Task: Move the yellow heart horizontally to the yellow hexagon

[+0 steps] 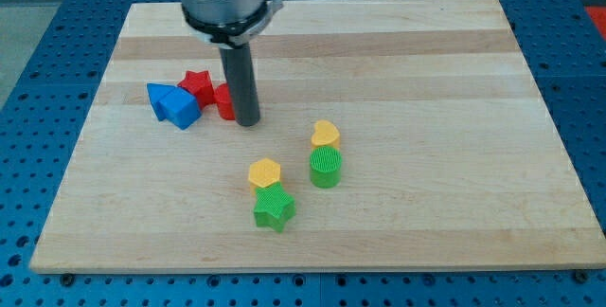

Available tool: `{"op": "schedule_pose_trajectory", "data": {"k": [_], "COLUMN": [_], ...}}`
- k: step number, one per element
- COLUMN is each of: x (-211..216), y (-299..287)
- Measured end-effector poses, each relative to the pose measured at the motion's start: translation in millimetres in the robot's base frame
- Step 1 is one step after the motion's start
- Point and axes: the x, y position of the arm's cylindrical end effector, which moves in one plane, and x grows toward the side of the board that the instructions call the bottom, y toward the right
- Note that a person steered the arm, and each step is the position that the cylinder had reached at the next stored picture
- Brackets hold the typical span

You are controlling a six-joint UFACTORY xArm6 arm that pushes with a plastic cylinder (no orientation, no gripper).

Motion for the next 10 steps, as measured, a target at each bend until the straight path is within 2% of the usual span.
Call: {"op": "schedule_pose_trajectory", "data": {"k": [3, 4, 7, 10], "x": [0.1, -0.4, -3.3, 36.1], "y": [-28.3, -11.5, 98.7, 111.3]}}
